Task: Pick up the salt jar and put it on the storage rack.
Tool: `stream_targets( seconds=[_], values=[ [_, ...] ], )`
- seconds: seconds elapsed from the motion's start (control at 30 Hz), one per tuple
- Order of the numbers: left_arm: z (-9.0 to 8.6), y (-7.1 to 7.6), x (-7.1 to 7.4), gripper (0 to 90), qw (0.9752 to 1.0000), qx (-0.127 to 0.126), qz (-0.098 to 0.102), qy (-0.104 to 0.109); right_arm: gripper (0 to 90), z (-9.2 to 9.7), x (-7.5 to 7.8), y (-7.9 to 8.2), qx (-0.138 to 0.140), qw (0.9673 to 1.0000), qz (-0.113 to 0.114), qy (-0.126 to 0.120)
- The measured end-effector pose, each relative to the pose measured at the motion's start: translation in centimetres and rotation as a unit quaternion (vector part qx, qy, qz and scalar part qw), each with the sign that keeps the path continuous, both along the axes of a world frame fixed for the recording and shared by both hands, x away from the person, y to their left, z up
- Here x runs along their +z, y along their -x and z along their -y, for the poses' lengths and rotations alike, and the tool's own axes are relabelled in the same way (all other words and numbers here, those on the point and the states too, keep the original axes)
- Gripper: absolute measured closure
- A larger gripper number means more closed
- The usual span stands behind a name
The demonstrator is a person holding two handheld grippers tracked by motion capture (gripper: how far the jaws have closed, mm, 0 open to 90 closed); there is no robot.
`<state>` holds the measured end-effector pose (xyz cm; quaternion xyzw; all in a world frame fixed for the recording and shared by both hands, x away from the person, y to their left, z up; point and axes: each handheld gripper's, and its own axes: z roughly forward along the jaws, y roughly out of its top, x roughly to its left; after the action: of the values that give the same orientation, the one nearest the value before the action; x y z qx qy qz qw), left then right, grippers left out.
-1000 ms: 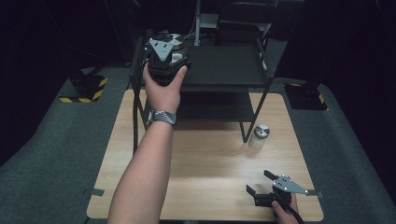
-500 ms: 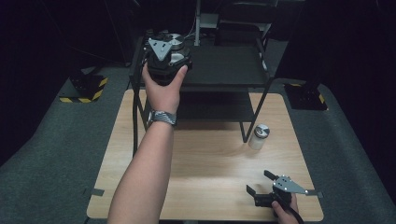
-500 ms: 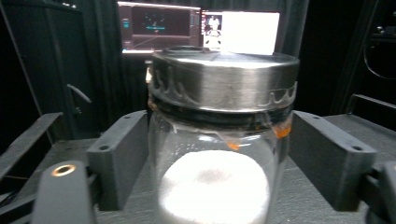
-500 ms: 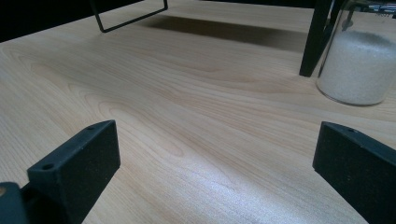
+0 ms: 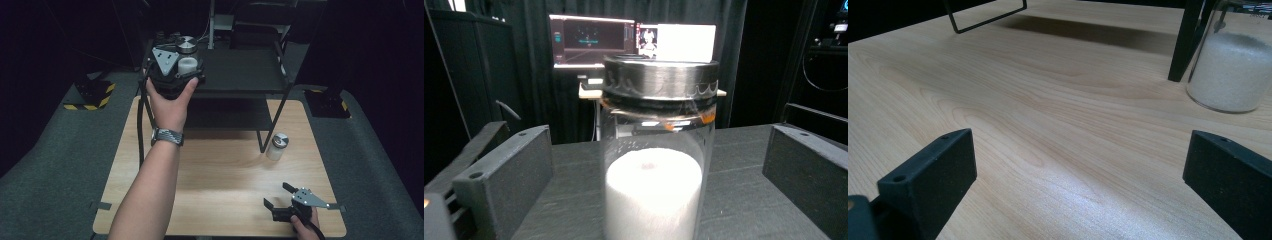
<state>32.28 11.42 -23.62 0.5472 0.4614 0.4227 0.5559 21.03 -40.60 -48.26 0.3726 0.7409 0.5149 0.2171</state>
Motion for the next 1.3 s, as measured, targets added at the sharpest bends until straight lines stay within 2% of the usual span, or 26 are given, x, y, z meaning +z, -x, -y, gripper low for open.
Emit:
stream_targets(
  seconds=[0.17,0.23,0.33,0.63,0.77,0.87,0.97,1.3],
  values=[
    [-0.9,1.5,-0.7,0.4,0.9999,-0.009,0.011,-0.001,0.4,0.0,0.0,0.0,0.000,1.0000,-0.001,0.000],
    [-1.0,2.3,-1.1,0.4,0.9998,-0.005,0.015,-0.010,0.4,0.0,0.1,-0.1,0.001,1.0000,-0.002,0.000],
    [-1.6,3.1,-1.8,0.4,0.9997,-0.012,0.020,-0.012,0.4,0.0,0.0,-0.1,0.001,1.0000,-0.001,0.000],
    [-2.5,5.6,-4.5,0.4,0.9992,-0.013,0.037,-0.012,0.4,-0.1,0.0,0.0,0.001,1.0000,0.001,0.002],
    [-2.8,6.4,-5.4,0.4,0.9988,-0.022,0.041,-0.017,0.4,-0.1,0.1,0.0,0.001,1.0000,0.001,0.004],
    [-2.9,7.3,-6.4,0.4,0.9985,-0.026,0.043,-0.022,0.4,-0.1,0.1,0.0,0.002,1.0000,-0.001,0.004],
    [-3.1,8.0,-7.4,0.4,0.9986,-0.028,0.042,-0.019,0.4,-0.1,0.1,0.0,0.001,1.0000,-0.001,0.002],
    [-4.3,10.4,-12.3,0.4,0.9988,-0.032,0.038,0.001,0.4,-0.1,0.0,0.0,0.000,1.0000,0.001,0.004]
  ],
)
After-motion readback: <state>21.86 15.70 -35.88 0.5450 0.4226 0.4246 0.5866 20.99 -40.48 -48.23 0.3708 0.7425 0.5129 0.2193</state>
